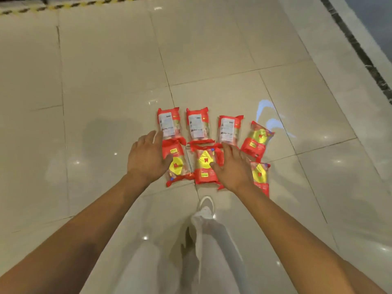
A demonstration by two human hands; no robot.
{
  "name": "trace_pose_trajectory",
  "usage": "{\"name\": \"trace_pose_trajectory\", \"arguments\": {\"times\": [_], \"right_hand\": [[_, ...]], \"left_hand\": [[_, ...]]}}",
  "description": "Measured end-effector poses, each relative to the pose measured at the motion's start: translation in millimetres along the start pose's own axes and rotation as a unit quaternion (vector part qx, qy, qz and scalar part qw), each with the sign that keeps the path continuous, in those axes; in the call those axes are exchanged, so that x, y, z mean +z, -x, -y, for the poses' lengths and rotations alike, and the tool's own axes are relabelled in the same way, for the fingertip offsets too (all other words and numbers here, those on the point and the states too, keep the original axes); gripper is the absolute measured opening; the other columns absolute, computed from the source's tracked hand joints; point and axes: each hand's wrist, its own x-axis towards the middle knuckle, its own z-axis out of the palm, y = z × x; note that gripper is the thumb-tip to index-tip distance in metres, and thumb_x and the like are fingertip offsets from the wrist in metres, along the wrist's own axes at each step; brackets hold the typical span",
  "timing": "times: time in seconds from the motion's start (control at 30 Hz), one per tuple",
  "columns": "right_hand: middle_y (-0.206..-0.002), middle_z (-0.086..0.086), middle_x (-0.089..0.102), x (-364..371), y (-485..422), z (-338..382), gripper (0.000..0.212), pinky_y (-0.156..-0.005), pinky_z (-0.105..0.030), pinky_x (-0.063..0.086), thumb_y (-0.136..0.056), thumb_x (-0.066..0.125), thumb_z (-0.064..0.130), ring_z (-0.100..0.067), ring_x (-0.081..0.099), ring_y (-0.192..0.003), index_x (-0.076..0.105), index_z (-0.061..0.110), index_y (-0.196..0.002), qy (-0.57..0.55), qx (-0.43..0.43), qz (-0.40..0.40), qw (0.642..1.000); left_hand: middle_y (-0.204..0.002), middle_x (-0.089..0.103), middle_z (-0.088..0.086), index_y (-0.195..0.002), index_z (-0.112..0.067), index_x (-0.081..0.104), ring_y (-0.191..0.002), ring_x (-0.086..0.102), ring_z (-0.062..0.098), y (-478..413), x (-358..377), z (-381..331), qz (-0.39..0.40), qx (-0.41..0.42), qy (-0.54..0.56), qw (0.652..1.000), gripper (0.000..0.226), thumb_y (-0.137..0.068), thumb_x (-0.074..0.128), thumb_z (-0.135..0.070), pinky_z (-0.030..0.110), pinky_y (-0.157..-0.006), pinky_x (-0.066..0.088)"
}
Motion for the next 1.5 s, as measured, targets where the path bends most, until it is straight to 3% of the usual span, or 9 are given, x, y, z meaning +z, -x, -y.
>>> {"name": "trace_pose_trajectory", "arguments": {"times": [0.27,0.5,0.67,0.77,0.93,1.03,1.13,1.23,1.5], "right_hand": [[-0.162,-0.015,0.029,241.4,-215.9,-115.4,0.088,-0.116,-0.043,0.03,-0.092,0.066,0.043,-0.034,0.03,-0.147,0.016,0.017,-0.16,-0.098,0.05,0.139,0.984],[-0.137,-0.009,0.05,415.0,-324.5,-185.3,0.09,-0.085,-0.01,0.046,-0.087,0.075,0.022,-0.027,0.059,-0.11,0.02,0.013,-0.158,-0.245,0.158,0.1,0.951],[-0.145,-0.014,0.05,490.2,-367.9,-243.5,0.129,-0.106,-0.043,0.045,-0.051,0.093,0.054,-0.035,0.053,-0.128,0.024,0.019,-0.155,-0.335,0.19,0.113,0.916],[-0.141,-0.01,0.05,491.8,-356.7,-242.1,0.158,-0.106,-0.051,0.046,-0.017,0.074,0.089,-0.035,0.053,-0.127,0.03,0.016,-0.15,-0.396,0.18,0.088,0.896],[-0.123,-0.006,0.064,345.4,-292.8,-143.2,0.088,-0.095,-0.049,0.052,-0.055,0.095,0.036,-0.029,0.063,-0.111,0.046,0.023,-0.127,-0.385,0.164,-0.001,0.908],[-0.113,0.003,0.067,214.2,-255.3,-74.8,0.078,-0.086,-0.041,0.057,-0.069,0.091,0.022,-0.016,0.069,-0.098,0.044,0.024,-0.131,-0.417,0.12,-0.029,0.901],[-0.108,0.006,0.067,77.6,-194.0,3.7,0.07,-0.066,-0.019,0.056,-0.073,0.088,0.012,0.003,0.069,-0.08,0.046,0.024,-0.128,-0.451,0.046,-0.029,0.891],[-0.109,0.007,0.066,-49.5,-114.5,81.0,0.069,-0.06,-0.01,0.051,-0.073,0.087,0.008,0.01,0.067,-0.077,0.048,0.025,-0.128,-0.461,-0.014,-0.02,0.887],[-0.112,0.008,0.069,-226.3,72.8,222.3,0.073,-0.085,-0.05,0.059,-0.065,0.093,0.023,-0.017,0.071,-0.097,0.052,0.036,-0.124,-0.462,-0.211,0.059,0.859]], "left_hand": [[-0.162,0.031,0.013,-0.158,-0.012,0.025,-0.143,0.035,0.038,-184.6,282.9,65.7,0.102,-0.148,0.142,0.973,0.084,-0.091,0.063,-0.046,0.046,-0.112,0.037],[-0.133,0.064,0.011,-0.134,-0.007,0.054,-0.114,0.064,0.026,-278.0,475.2,129.5,0.095,-0.335,0.469,0.812,0.081,-0.068,0.09,-0.036,0.035,-0.1,0.049],[-0.104,0.078,0.008,-0.114,-0.015,0.07,-0.089,0.076,0.026,-303.4,562.0,158.9,0.077,-0.361,0.548,0.751,0.092,-0.031,0.089,-0.05,0.048,-0.089,0.061],[-0.099,0.077,0.004,-0.11,-0.016,0.067,-0.083,0.075,0.023,-288.2,526.4,139.8,0.064,-0.364,0.528,0.765,0.08,-0.04,0.093,-0.046,0.042,-0.083,0.062],[-0.102,0.071,0.002,-0.112,-0.02,0.059,-0.09,0.07,0.024,-227.8,399.7,131.9,-0.012,-0.35,0.502,0.791,0.066,-0.058,0.094,-0.033,0.037,-0.084,0.056],[-0.106,0.073,0.0,-0.117,-0.022,0.06,-0.093,0.073,0.023,-166.2,270.9,123.8,-0.07,-0.338,0.544,0.765,0.082,-0.045,0.093,-0.043,0.044,-0.087,0.059],[-0.105,0.073,0.0,-0.12,-0.019,0.059,-0.092,0.073,0.02,-86.0,121.3,108.6,-0.129,-0.317,0.586,0.734,0.064,-0.066,0.093,-0.018,0.042,-0.084,0.06],[-0.103,0.074,-0.001,-0.121,-0.017,0.06,-0.084,0.074,0.01,6.3,-16.8,98.5,-0.175,-0.294,0.593,0.729,0.056,-0.074,0.088,-0.011,0.024,-0.07,0.059],[-0.101,0.078,0.001,-0.118,-0.018,0.061,-0.086,0.076,0.012,261.1,-220.4,76.6,-0.339,-0.32,0.564,0.682,0.085,-0.042,0.087,-0.045,0.028,-0.07,0.061]]}}
